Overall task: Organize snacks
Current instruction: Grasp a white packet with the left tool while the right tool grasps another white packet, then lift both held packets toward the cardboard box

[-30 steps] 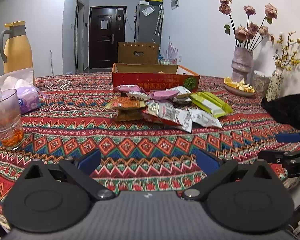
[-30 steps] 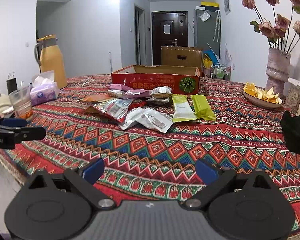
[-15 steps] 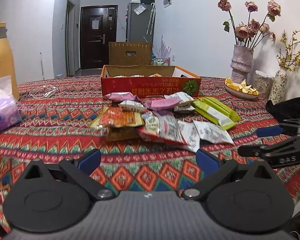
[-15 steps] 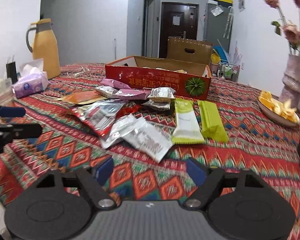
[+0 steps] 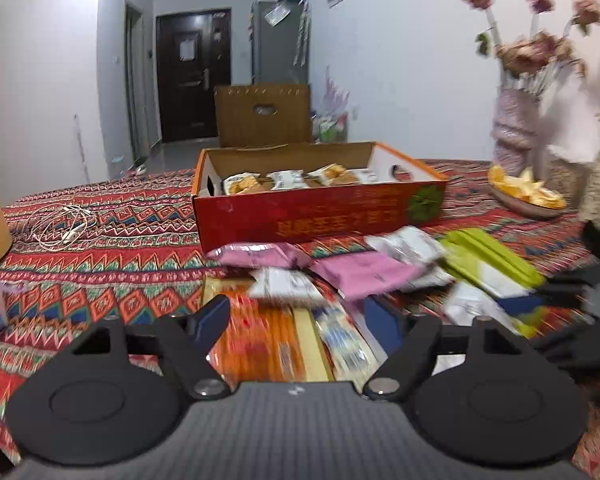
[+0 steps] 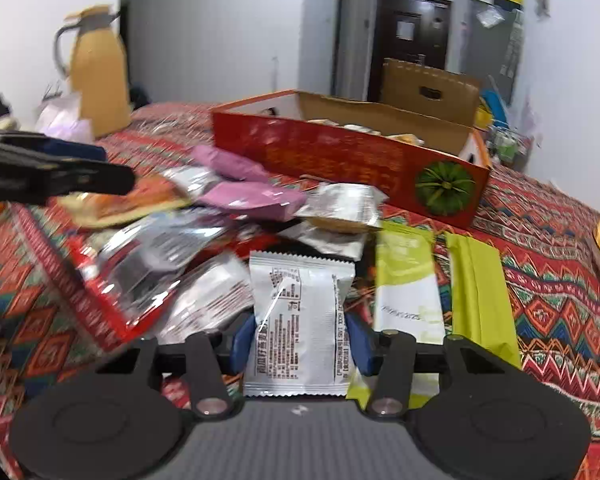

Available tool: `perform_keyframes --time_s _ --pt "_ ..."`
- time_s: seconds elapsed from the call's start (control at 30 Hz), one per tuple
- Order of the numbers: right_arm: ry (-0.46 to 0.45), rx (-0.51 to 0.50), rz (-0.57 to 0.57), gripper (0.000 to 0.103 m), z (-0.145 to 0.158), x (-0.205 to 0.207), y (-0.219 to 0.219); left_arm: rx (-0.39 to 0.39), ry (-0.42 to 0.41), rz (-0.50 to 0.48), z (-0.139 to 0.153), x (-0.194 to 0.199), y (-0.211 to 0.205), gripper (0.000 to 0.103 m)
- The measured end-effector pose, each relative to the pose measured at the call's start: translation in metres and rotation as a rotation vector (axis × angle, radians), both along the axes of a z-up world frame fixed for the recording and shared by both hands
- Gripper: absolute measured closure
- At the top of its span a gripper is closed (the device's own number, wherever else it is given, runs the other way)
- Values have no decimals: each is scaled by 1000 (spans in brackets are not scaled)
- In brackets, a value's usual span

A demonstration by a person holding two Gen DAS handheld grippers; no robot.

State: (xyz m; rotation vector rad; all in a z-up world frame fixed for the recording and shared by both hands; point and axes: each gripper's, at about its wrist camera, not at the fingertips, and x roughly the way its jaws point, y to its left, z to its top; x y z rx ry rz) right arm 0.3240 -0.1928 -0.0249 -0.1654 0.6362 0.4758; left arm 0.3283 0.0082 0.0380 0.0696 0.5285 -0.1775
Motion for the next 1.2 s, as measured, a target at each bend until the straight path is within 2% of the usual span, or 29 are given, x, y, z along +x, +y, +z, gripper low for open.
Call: perform_keyframes --time_s 0.17,0.23,0.3,0.33,0.47,0.6,0.73,0.97,1.07,1.2 --pt "9 74 -30 57 -3 4 -10 -9 92 4 -14 63 -3 35" --pt "19 92 -40 57 -3 5 -14 3 147 10 -26 80 -5 42" --pt "17 86 -45 57 -3 6 -13 33 134 8 -33 82 -7 51" --pt "15 79 -45 57 -3 5 -11 44 128 -2 -34 81 -9 52" --pt "20 88 -44 58 -4 6 -13 21 118 -5 -32 75 -8 61" --pt "14 84 -44 62 -3 5 -12 23 82 11 -20 51 -10 62" --pt "1 45 -53 63 -2 -6 -7 -44 63 18 -8 12 -5 62" --pt "5 103 -58 63 13 -66 -3 -214 68 101 8 -71 28 62" --pt "15 124 -65 63 18 -91 0 -240 47 125 16 -100 38 62" --pt "-13 104 -60 63 29 -116 8 -243 14 119 28 -124 41 62"
